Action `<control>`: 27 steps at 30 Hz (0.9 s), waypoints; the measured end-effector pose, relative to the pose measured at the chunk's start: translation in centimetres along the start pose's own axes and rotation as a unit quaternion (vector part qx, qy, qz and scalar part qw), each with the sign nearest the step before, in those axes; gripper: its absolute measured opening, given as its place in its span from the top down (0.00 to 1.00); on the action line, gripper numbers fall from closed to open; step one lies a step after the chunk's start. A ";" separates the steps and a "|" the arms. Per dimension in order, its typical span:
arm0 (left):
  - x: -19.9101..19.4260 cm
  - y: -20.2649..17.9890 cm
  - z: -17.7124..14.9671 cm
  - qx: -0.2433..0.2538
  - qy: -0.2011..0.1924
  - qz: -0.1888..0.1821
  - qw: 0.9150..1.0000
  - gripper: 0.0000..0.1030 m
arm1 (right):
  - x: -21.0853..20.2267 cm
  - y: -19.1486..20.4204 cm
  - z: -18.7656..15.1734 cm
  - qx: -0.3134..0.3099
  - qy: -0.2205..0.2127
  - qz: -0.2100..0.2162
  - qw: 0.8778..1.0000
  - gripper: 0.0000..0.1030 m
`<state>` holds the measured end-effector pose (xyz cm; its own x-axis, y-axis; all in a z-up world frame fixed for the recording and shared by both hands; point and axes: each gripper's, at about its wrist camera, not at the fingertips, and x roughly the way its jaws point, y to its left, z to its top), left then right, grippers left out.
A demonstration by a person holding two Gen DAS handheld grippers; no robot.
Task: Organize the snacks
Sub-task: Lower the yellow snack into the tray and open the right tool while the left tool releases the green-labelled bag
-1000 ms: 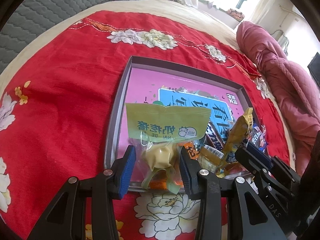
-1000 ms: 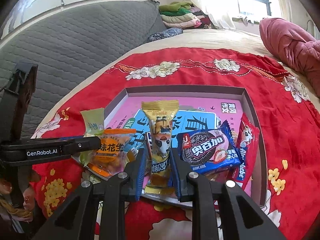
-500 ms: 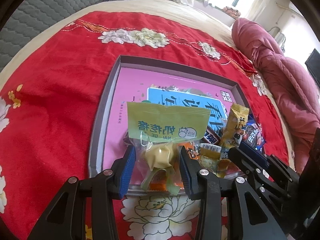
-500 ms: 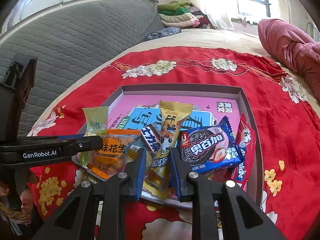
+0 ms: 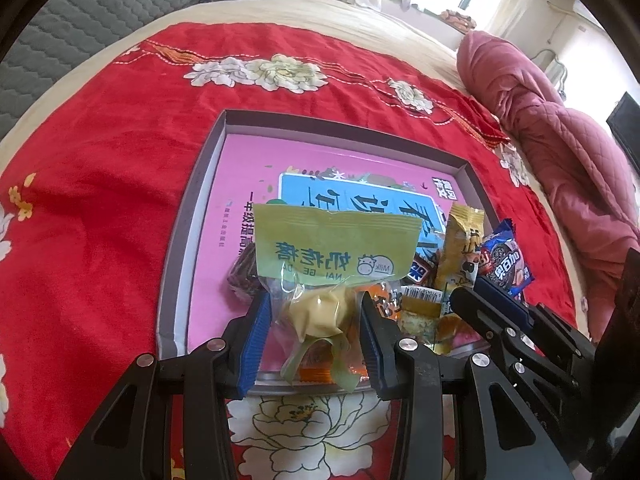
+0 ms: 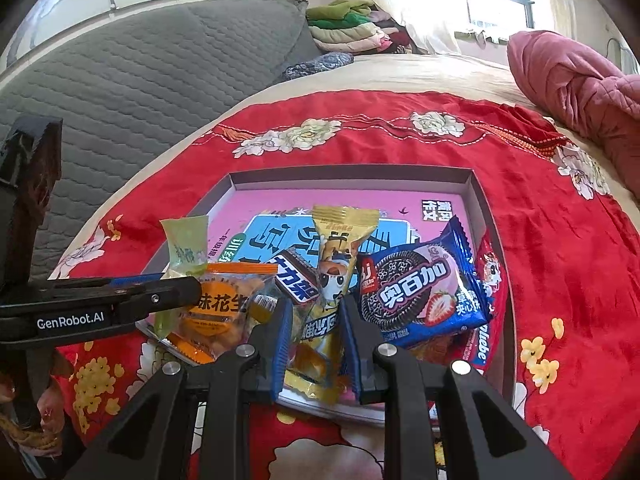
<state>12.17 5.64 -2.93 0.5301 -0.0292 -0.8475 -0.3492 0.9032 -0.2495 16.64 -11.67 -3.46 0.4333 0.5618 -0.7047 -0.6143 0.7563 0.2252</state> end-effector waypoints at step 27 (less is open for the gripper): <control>-0.1 1.0 0.2 -0.013 -0.004 -0.003 1.000 0.54 | -0.5 0.7 0.1 0.001 -0.011 0.019 1.000 0.64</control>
<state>11.91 6.63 -3.07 0.5383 -0.0307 -0.8422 -0.3654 0.8920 -0.2661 16.06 -11.37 -2.82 0.4237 0.5972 -0.6811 -0.6297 0.7347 0.2524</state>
